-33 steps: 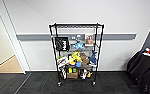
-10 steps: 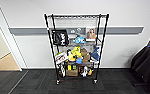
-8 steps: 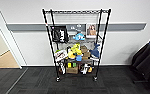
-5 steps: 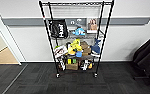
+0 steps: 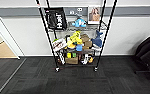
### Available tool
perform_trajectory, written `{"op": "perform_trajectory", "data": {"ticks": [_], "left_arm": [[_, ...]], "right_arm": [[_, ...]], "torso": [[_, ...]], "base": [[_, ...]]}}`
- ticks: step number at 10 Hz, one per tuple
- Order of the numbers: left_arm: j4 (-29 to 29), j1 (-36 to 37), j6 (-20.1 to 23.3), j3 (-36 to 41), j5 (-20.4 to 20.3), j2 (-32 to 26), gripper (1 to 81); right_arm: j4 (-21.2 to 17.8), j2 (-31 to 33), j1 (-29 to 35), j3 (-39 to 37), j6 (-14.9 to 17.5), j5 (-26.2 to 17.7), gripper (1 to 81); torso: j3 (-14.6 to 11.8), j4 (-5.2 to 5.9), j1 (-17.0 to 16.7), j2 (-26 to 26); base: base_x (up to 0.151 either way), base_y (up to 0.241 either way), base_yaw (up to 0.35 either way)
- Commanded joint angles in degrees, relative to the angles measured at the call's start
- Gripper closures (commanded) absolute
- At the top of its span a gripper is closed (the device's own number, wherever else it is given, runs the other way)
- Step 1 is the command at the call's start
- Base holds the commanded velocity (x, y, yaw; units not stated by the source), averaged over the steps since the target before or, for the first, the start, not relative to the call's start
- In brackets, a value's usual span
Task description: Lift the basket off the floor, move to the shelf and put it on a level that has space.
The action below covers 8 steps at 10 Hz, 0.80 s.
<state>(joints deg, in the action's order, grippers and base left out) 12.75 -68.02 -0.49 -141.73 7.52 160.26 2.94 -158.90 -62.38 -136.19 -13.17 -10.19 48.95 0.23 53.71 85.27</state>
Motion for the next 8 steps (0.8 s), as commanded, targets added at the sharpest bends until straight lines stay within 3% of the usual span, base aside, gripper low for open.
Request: {"op": "perform_trajectory", "data": {"ticks": [1, 8], "left_arm": [[4.1, 4.3, -0.2, 0.0, 3.6, 0.2, 1.0], [6.9, 4.7, -2.0, -0.5, 3.6, 2.2, 1.0]], "right_arm": [[-1.4, 0.7, 7.5, -1.2, 0.0, -7.3, 1.0], [-0.4, -1.0, 13.1, -1.8, 0.8, -13.1, 1.0]], "torso": [[0.0, 0.0, 3.6, 5.6], [0.6, 0.0, 11.9, 18.9]], "base": [[0.0, 0.0, 0.0], [0.0, 0.0, 0.0]]}}
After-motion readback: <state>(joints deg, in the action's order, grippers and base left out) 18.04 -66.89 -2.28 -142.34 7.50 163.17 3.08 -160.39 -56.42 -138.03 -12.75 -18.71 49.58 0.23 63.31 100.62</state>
